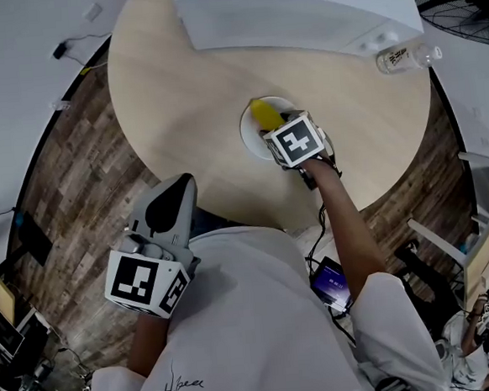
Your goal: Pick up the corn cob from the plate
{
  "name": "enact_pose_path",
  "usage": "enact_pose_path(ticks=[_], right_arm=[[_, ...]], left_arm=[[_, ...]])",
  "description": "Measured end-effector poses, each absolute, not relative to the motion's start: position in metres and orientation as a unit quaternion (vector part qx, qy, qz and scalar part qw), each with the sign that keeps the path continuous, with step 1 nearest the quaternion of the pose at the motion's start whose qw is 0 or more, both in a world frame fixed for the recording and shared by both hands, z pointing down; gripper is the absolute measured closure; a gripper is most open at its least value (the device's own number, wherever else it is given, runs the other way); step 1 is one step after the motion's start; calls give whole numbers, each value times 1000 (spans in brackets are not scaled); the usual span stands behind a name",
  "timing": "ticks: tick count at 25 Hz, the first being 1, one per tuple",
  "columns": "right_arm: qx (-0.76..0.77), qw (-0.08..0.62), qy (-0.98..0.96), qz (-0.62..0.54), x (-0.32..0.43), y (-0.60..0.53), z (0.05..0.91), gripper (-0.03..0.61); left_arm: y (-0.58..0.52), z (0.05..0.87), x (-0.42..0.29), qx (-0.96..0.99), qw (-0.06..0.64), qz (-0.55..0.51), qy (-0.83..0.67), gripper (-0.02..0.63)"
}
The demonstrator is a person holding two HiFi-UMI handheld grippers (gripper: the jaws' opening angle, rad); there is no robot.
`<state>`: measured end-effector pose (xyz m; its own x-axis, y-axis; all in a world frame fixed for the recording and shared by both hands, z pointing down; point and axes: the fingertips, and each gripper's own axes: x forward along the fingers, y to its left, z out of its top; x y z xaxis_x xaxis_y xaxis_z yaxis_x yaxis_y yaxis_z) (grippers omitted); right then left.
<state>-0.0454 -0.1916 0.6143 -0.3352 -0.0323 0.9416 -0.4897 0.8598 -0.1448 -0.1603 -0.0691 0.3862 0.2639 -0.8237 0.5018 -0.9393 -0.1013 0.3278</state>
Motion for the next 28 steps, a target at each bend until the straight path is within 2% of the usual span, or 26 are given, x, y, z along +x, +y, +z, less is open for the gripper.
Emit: enact_pose_path(ticks=[28], right_arm=[[174, 563, -783, 199, -38, -193, 610, 308]], left_arm=[[-68, 378, -164, 737, 288, 75, -607, 617]])
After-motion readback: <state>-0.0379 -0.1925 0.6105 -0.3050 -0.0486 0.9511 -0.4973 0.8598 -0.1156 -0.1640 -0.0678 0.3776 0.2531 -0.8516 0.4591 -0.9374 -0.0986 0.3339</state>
